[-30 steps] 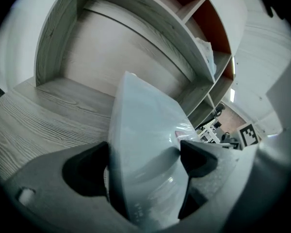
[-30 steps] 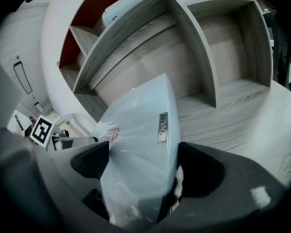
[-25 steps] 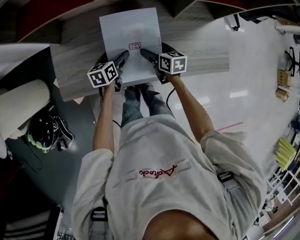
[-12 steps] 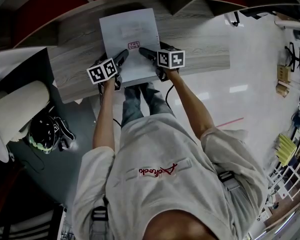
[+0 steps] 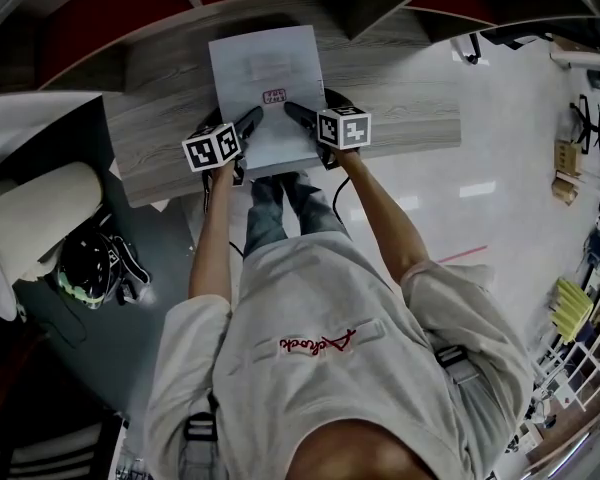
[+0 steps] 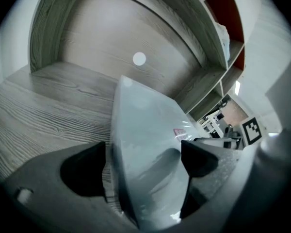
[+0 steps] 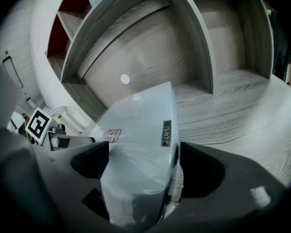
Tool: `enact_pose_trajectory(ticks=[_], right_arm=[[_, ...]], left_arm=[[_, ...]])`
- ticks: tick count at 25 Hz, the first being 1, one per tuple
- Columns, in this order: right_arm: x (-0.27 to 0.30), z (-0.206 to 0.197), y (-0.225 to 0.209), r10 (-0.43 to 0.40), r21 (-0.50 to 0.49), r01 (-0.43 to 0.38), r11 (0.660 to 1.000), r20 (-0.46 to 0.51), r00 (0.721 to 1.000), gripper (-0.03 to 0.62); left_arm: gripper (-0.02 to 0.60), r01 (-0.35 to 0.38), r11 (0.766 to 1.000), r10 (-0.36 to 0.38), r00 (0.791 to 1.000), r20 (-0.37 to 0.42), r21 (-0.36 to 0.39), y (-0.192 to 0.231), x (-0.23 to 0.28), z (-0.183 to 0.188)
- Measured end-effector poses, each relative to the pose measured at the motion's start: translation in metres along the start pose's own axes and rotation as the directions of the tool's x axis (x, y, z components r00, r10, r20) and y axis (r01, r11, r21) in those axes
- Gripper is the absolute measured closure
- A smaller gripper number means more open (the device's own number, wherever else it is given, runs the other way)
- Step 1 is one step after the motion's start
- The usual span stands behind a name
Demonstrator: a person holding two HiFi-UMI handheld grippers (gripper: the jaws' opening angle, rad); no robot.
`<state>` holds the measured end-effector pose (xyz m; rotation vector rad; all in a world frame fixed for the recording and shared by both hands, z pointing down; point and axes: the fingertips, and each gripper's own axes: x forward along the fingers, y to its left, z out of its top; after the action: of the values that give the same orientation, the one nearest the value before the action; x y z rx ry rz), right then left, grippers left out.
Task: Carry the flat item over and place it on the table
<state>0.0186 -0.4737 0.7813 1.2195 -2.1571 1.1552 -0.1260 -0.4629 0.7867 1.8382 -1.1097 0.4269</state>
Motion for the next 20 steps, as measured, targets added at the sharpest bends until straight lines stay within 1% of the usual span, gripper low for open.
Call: enact_pose_trajectory(ticks=[2,4,7,10,11,12,13,14,16,17,19,20], right_arm=[[-0.007,0.010,-0.001,-0.024,-0.051,0.027,0.998,0.049,0.998,0.128],[-0.017,0.020,-0.002,-0.044,-0.089,0.053,0.995,0.099,0.994,0.133],[-0.025,0.026,0.003,-0.045,-0.141,0.063,0.988,0.124,0.991,0.158],[-0.030,0.032,0.012,-0.052,-0.199,0.080,0.977,0.144,0.988,0.204],[-0.032,0.035,0.014,-0.056,-0.208,0.089,0.974,0.156,0.986,0.226],[-0.035,0.038,0.015,-0.064,-0.216,0.100,0.971,0.171,0.983,0.259],[-0.038,0.041,0.016,-0.073,-0.224,0.115,0.968,0.185,0.980,0.325],[-0.041,0.043,0.017,-0.082,-0.230,0.128,0.965,0.197,0.977,0.373],[-0.045,0.047,0.019,-0.090,-0.236,0.140,0.962,0.212,0.973,0.449],[-0.047,0.049,0.020,-0.090,-0.235,0.142,0.962,0.216,0.972,0.478],[-0.049,0.052,0.024,-0.087,-0.230,0.141,0.963,0.227,0.970,0.530],[-0.050,0.054,0.026,-0.083,-0.230,0.139,0.963,0.234,0.969,0.572]], left_arm=[[0.087,-0.020,0.999,0.019,1.000,0.022,0.047,0.000,-0.008,0.006],[0.087,-0.026,0.997,0.023,0.999,0.046,0.077,-0.002,-0.017,0.013],[0.087,-0.033,0.992,0.024,0.997,0.079,0.119,-0.007,-0.028,0.021],[0.088,-0.028,0.990,0.014,0.994,0.105,0.139,-0.012,-0.033,0.028],[0.101,-0.030,0.988,0.012,0.993,0.116,0.154,-0.014,-0.035,0.030],[0.130,-0.037,0.984,0.013,0.991,0.132,0.177,-0.016,-0.038,0.033],[0.193,-0.047,0.978,0.016,0.988,0.153,0.204,-0.018,-0.043,0.036],[0.274,-0.059,0.971,0.017,0.984,0.178,0.231,-0.020,-0.048,0.040],[0.445,-0.071,0.960,0.008,0.975,0.224,0.272,-0.026,-0.057,0.048],[0.506,-0.071,0.956,0.000,0.970,0.241,0.284,-0.029,-0.061,0.052],[0.580,-0.065,0.952,-0.016,0.965,0.262,0.299,-0.036,-0.066,0.058],[0.581,-0.062,0.950,-0.023,0.963,0.268,0.305,-0.038,-0.068,0.060]])
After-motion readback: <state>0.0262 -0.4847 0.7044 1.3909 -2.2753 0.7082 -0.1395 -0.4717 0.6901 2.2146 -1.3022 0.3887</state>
